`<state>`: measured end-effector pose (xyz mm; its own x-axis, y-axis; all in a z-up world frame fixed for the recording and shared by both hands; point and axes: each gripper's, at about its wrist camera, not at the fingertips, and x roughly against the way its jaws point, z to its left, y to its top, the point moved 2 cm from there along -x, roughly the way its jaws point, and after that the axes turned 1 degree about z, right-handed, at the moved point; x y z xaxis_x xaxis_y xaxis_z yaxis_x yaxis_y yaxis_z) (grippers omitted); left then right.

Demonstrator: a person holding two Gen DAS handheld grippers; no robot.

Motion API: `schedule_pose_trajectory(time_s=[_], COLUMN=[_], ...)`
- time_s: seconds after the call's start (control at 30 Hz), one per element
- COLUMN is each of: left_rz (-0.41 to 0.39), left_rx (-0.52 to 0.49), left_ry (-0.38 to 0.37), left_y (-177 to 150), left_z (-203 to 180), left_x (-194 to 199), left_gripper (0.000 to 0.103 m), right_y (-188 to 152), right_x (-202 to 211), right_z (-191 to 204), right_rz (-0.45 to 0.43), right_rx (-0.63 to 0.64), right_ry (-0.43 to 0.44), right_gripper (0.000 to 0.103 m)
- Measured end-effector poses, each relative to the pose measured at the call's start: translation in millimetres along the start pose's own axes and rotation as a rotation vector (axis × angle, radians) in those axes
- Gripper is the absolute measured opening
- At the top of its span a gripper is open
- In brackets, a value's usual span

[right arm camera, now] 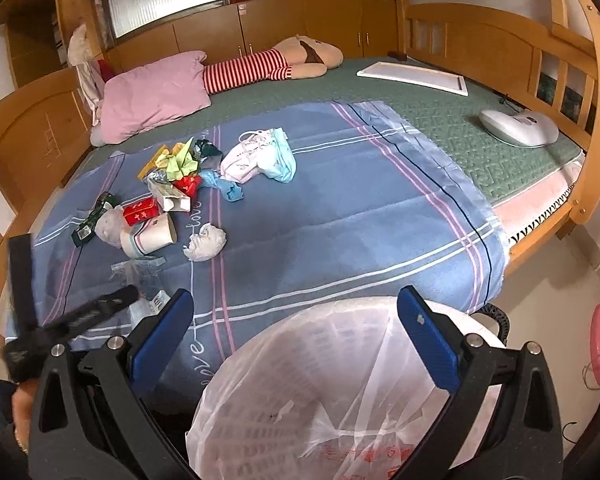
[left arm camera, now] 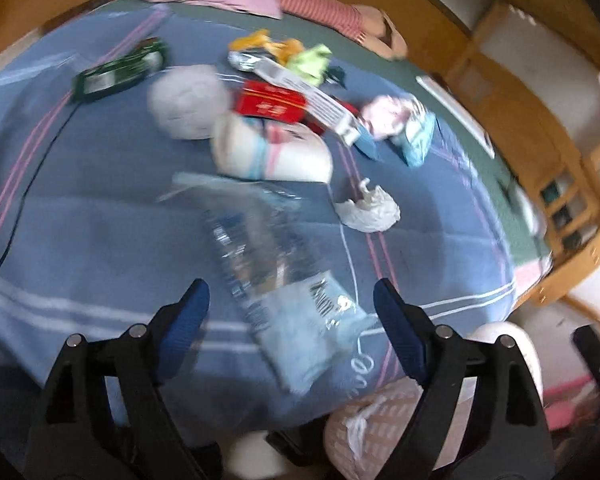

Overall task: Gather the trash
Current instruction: 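Grasp the crumpled white tissue with the right gripper while the left gripper grasps the clear plastic bag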

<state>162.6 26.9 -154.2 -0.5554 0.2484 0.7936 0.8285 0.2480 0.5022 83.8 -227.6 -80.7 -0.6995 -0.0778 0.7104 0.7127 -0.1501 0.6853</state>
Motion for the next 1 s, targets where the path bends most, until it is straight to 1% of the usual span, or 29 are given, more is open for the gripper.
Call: schedule_pose_trajectory(time_s=[0.03,0.07,0.1,0.17,0.23,0.27,0.3,0.33,0.37,0.43,0.5,0.57,0.63,0.7,0.77,0.83,0.87,0.9,0.93,1.0], left_rz=[0.011,0.023,0.036,0.050,0.035,0.026,0.022,0.015,-0.001,-0.047,-0.098,-0.155,-0.185,-0.197,-0.194,-0.191,-0.191,-0.191,-0.191,-0.189], left_rx=[-0.019,-0.031,-0.036,-0.037,-0.041,-0.050,-0.050,-0.033,-0.002,0.079,0.150,0.210,0.246,0.267,0.265,0.249,0.238,0.230,0.222,0.211], left_ry=[0.003,0.016,0.028,0.037,0.037,0.044,0.041,0.035,0.030,0.029,0.019,0.033,0.054,0.070,0.072,0.079,0.084,0.086,0.089,0.094], left_y=[2,3,2,-2,-2,-2,-3,-3,-5,-3,-3,-1,-1,1,3,4,5,5,6,2], left_z=[-3,-3,-1,6,8,9,11,15,22,39,53,66,72,76,74,69,68,66,65,69], left_x=[-8,-16,-22,-32,-35,-34,-32,-29,-23,-12,1,12,20,22,20,18,17,16,15,19], left_gripper=[0.072,0.066,0.058,0.056,0.049,0.035,0.024,0.021,0.020,0.018,0.018,0.018,0.018,0.018,0.018,0.018,0.018,0.018,0.018,0.018], right_y=[1,2,4,7,12,14,18,20,24,30,35,39,41,41,40,36,35,31,28,21], right_x=[0,-1,-2,-6,-11,-16,-23,-29,-39,-57,-84,-104,-124,-141,-160,-180,-187,-196,-203,-211], right_z=[0,0,0,1,5,8,13,16,21,29,39,53,71,90,110,124,128,133,135,134], right_rz=[-0.001,-0.003,-0.006,-0.008,-0.014,-0.019,-0.020,-0.017,-0.010,0.018,0.073,0.113,0.146,0.166,0.198,0.238,0.253,0.281,0.310,0.352], right_rx=[0.002,0.007,0.013,0.023,0.031,0.035,0.040,0.039,0.033,0.005,-0.032,-0.034,0.004,0.056,0.108,0.151,0.163,0.183,0.196,0.184], right_ry=[-0.007,-0.018,-0.028,-0.037,-0.042,-0.043,-0.047,-0.048,-0.038,0.002,0.039,0.051,0.053,0.045,0.043,0.009,-0.004,-0.026,-0.048,-0.057], right_gripper=[0.100,0.100,0.100,0.100,0.100,0.100,0.100,0.100,0.100,0.096,0.095,0.095,0.095,0.095,0.095,0.094,0.092,0.080,0.064,0.043])
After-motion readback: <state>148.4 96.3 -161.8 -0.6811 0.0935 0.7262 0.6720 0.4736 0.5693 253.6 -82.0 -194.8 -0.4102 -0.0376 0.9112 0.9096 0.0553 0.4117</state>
